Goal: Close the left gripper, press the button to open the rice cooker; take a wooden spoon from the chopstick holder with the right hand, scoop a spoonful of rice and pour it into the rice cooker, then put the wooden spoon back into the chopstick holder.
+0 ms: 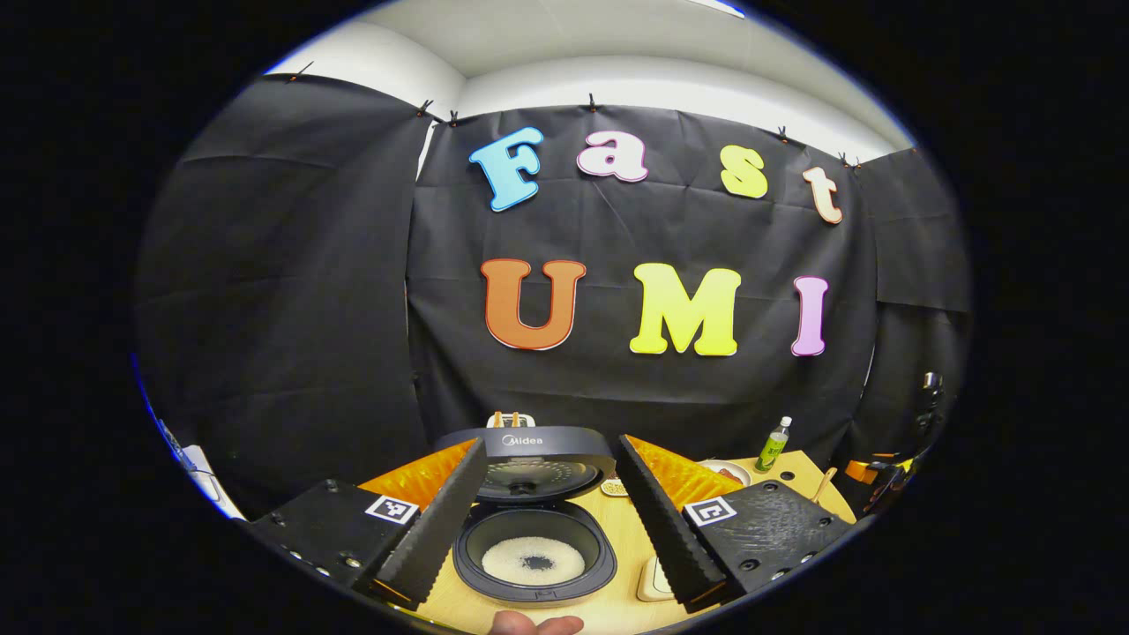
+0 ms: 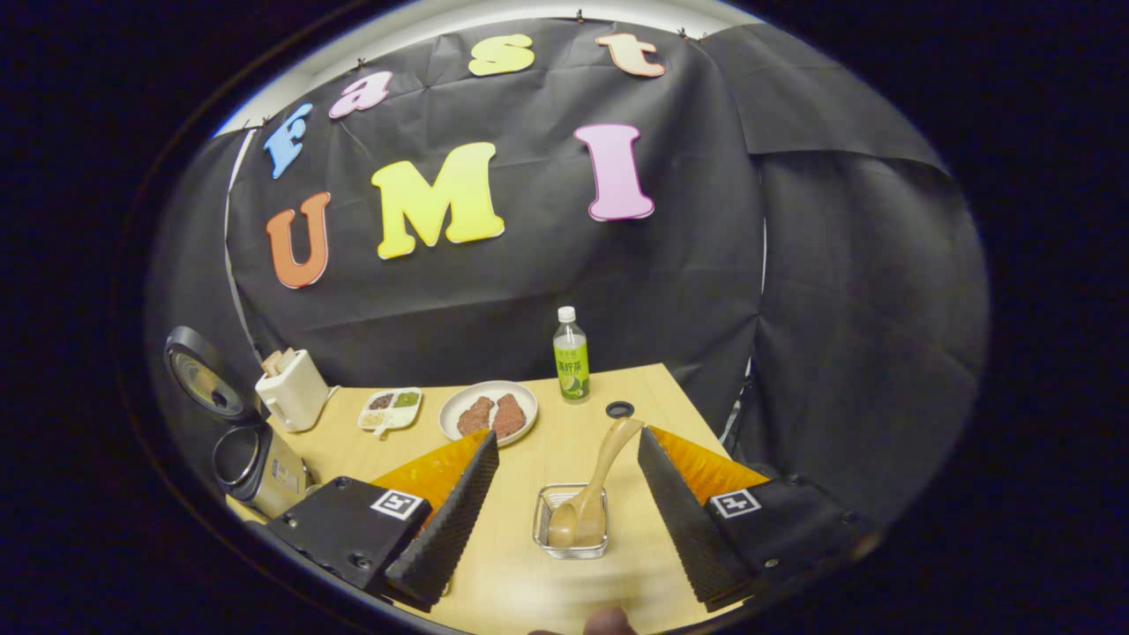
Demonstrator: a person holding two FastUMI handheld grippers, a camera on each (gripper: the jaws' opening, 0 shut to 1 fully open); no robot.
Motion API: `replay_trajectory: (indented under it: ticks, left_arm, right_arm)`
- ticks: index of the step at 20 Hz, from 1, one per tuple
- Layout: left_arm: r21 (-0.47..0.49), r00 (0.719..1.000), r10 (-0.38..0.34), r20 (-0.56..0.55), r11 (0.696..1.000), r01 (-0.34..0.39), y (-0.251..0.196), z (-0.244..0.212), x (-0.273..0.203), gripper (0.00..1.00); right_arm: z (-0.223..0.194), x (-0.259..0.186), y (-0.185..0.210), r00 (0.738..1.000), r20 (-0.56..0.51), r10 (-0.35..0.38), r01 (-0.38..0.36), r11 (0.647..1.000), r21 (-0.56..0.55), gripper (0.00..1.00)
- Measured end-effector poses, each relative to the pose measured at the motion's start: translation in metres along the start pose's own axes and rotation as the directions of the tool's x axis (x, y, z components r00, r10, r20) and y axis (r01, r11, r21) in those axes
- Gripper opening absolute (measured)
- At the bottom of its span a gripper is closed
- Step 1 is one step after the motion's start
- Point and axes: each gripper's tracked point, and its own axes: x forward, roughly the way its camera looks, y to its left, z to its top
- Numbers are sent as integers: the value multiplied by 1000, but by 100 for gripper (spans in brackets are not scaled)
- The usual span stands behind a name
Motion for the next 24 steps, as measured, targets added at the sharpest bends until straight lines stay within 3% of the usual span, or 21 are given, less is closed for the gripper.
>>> replay_trajectory:
  ticks: [7,8,9,11,12,13,17,18,22,24]
  left_arm:
    - [14,997,77,0,997,-77,20,-3,1,94]
    - [11,996,86,-2,996,-86,22,-3,3,94]
    - [9,995,96,-8,995,-96,25,-5,3,94]
    - [6,993,118,-20,993,-118,33,-8,5,94]
    - [5,992,127,-25,992,-127,35,-9,4,94]
    - [8,990,137,-31,991,-136,37,-10,5,94]
    - [29,985,160,-61,987,-159,40,-19,7,94]
    - [33,985,162,-64,987,-160,40,-20,7,94]
    - [26,983,169,-74,986,-167,43,-24,5,95]
    - [8,982,170,-79,985,-170,47,-23,1,95]
  right_arm:
    - [-52,81,-25,986,-166,-8,15,999,45,100]
    - [-55,91,-30,984,-179,-12,21,999,47,92]
    - [-60,100,-33,981,-193,-10,22,998,56,96]
    - [-67,116,-35,975,-220,13,8,995,97,93]
    - [-68,124,-37,974,-228,20,8,992,122,82]
    - [-71,129,-38,971,-238,17,15,991,132,84]
    - [-78,140,-39,963,-267,18,18,992,128,61]
    - [-80,139,-37,962,-272,26,14,990,144,50]
    - [-75,131,-31,963,-268,33,14,985,172,24]
    - [-71,122,-25,964,-264,37,14,982,186,22]
